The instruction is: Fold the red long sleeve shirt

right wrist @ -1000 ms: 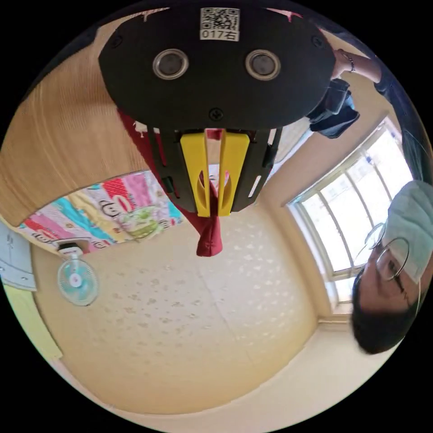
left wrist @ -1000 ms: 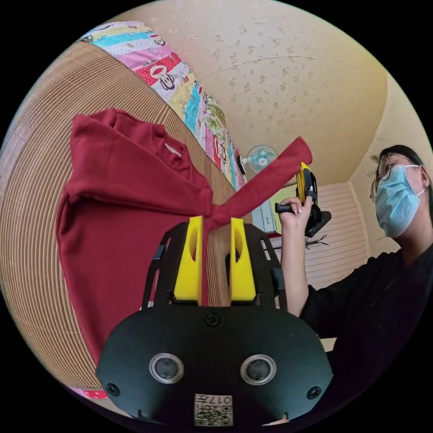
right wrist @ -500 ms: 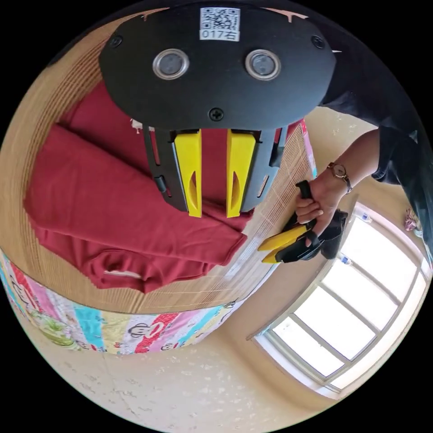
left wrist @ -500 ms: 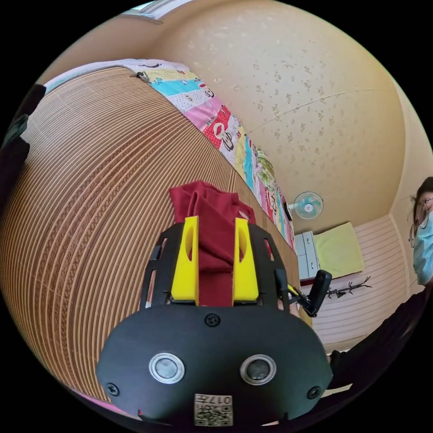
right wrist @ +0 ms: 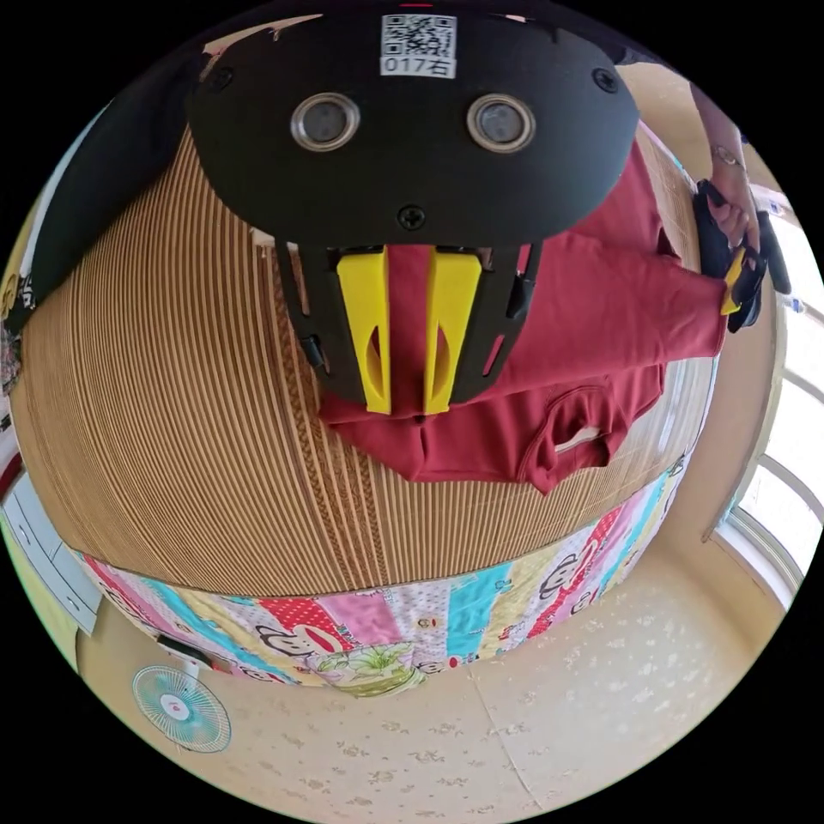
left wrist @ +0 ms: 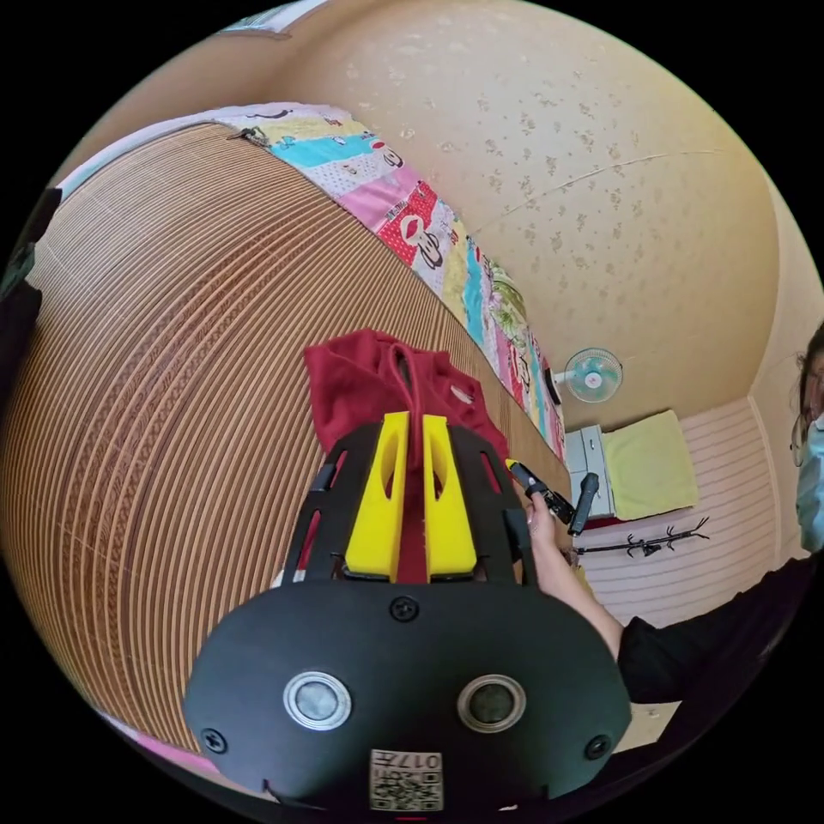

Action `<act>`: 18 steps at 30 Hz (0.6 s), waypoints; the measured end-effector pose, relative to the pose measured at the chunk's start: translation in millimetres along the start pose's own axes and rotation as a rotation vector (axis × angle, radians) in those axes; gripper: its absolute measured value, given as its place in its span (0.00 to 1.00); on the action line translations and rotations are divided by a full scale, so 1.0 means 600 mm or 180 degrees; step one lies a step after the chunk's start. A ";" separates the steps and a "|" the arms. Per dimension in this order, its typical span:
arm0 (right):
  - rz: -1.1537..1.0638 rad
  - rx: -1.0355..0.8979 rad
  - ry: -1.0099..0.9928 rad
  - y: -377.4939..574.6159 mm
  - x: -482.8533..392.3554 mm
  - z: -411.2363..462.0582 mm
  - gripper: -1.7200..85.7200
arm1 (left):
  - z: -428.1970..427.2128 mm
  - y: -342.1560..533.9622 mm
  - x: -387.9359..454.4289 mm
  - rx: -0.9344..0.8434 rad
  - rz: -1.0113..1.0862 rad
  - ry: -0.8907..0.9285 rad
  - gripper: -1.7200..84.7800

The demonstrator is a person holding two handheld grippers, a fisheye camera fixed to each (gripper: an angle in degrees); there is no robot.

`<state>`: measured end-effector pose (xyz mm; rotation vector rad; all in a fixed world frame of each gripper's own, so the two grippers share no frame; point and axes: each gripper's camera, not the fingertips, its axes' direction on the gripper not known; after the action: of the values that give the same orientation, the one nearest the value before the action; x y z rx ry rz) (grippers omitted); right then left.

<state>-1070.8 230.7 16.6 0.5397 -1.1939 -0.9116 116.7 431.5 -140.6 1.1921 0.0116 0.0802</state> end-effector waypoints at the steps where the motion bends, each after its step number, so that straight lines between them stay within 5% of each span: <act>1: 0.0050 0.0139 0.0138 0.001 -0.001 -0.001 0.06 | 0.002 0.006 -0.009 0.0006 -0.0022 -0.0031 0.05; 4: 0.0125 0.0183 0.0588 -0.006 0.010 0.019 0.04 | 0.032 0.025 -0.057 -0.0205 -0.0113 -0.0330 0.06; 12: -0.0218 0.0122 -0.0092 -0.001 0.072 -0.043 0.05 | -0.016 0.035 -0.084 -0.0516 0.0428 -0.0116 0.14; 18: -0.0547 -0.0882 -0.1046 0.142 0.148 -0.090 0.08 | -0.081 0.169 -0.129 -0.1382 0.0295 -0.0320 0.15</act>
<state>-985.4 198.0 115.0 0.2766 -1.2991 -1.3274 31.5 508.4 -66.8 0.7611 -0.1432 0.0984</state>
